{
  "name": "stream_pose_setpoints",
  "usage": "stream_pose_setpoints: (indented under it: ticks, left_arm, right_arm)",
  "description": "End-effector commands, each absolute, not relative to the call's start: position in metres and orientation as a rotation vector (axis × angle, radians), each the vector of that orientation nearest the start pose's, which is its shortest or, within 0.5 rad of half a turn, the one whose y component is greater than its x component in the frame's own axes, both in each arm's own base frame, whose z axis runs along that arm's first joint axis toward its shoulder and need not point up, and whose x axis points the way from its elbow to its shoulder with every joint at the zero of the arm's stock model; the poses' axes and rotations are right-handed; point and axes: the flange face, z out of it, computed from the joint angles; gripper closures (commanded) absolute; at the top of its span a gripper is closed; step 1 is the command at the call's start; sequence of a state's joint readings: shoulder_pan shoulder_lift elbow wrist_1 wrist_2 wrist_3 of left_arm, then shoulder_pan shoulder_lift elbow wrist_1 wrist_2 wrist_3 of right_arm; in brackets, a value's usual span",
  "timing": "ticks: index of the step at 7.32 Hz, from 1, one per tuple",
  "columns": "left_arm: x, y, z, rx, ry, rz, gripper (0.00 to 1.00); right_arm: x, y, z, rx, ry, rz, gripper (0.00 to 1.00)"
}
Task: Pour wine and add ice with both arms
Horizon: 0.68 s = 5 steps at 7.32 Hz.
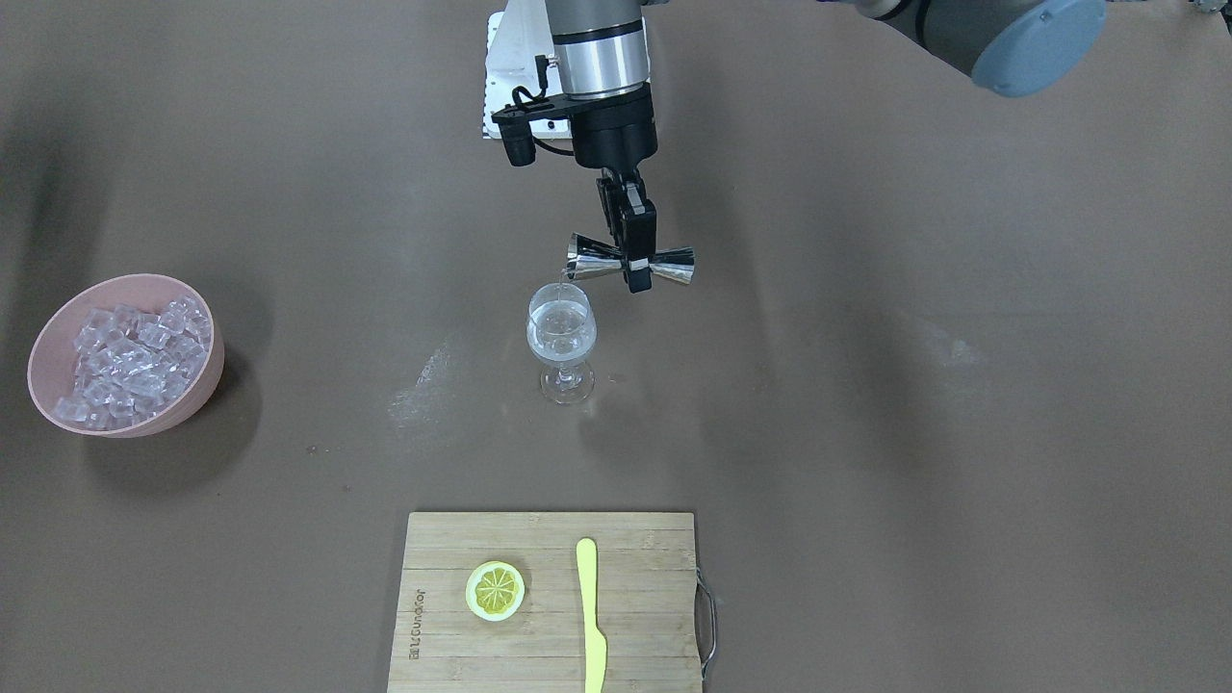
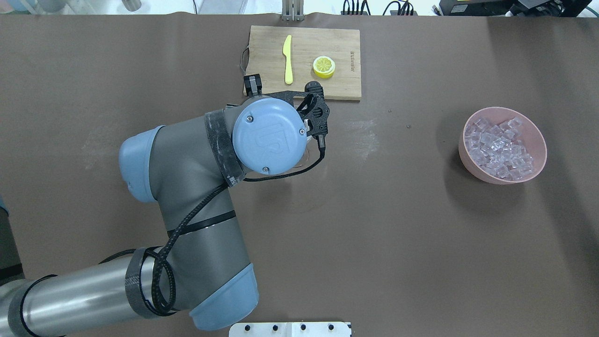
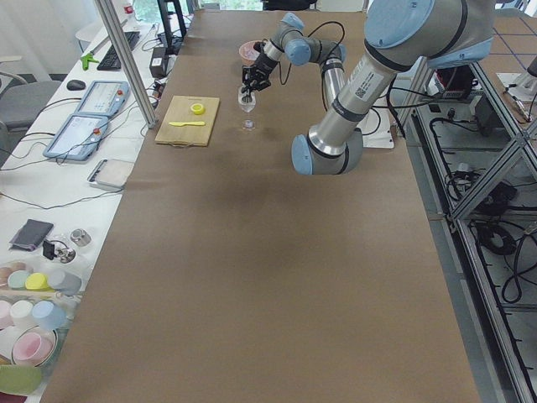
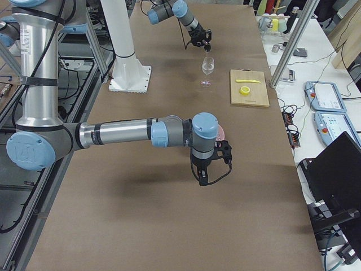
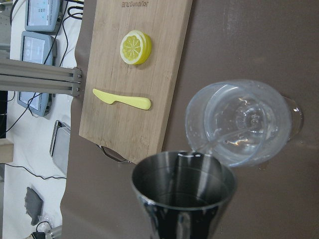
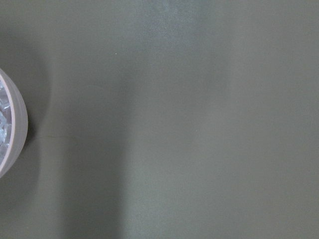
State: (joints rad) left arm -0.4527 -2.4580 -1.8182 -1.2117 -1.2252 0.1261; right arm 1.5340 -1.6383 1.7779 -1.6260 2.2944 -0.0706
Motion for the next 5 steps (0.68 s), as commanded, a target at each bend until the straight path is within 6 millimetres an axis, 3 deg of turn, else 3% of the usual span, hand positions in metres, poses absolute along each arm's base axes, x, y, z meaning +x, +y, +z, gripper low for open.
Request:
stream_pose_setpoints:
  ticks: [1,5]
  left_arm:
    - [0.5051,-0.4201,0.0745,0.877,0.047,1.046,1.0]
    - [0.5049,-0.4193,0.0692,0.885,0.06,1.043,1.0]
  right_arm:
    - [0.0494,-0.4675,0.5981,0.091,-0.723,-0.134,0.0]
    - [0.0502,-0.4674,0.5981,0.091,-0.723,-0.133,0.0]
